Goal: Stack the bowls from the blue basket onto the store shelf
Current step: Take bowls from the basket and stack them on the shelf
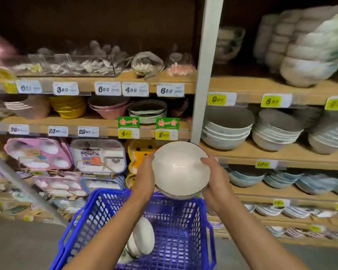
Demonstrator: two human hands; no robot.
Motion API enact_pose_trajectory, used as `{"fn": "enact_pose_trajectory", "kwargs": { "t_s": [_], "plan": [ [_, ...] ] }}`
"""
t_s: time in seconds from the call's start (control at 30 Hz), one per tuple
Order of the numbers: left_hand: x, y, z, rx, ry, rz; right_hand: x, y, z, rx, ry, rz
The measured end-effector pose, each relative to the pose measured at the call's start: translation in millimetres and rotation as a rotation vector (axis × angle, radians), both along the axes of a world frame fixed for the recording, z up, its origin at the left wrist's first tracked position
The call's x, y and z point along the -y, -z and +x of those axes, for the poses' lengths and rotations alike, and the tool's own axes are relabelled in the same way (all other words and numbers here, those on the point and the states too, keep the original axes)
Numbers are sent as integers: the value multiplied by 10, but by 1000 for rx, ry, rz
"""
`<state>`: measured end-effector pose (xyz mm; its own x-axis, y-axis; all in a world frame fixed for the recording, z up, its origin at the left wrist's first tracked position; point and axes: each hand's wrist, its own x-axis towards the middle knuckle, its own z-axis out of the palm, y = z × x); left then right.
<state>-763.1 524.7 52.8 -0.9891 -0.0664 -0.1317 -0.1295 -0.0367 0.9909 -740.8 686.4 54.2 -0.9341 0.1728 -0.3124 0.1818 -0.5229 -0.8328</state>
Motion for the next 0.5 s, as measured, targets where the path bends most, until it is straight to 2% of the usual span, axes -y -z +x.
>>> {"fn": "enact_pose_trajectory", "kwargs": {
  "t_s": [0.13, 0.23, 0.37, 0.5],
  "plan": [
    [-499, -409, 153, -184, -7, 269, -391, -404, 113, -20, 5, -59],
    [-884, -619, 232, -225, -84, 391, -753, -663, 157, -31, -21, -54],
    [-1434, -906, 279, -246, -142, 472, -1320, -952, 249, -189, -77, 4],
    [-1917, -1223, 322, -278, -122, 506, -1744, -1083, 349, -380, -5, 14]
  ]
}}
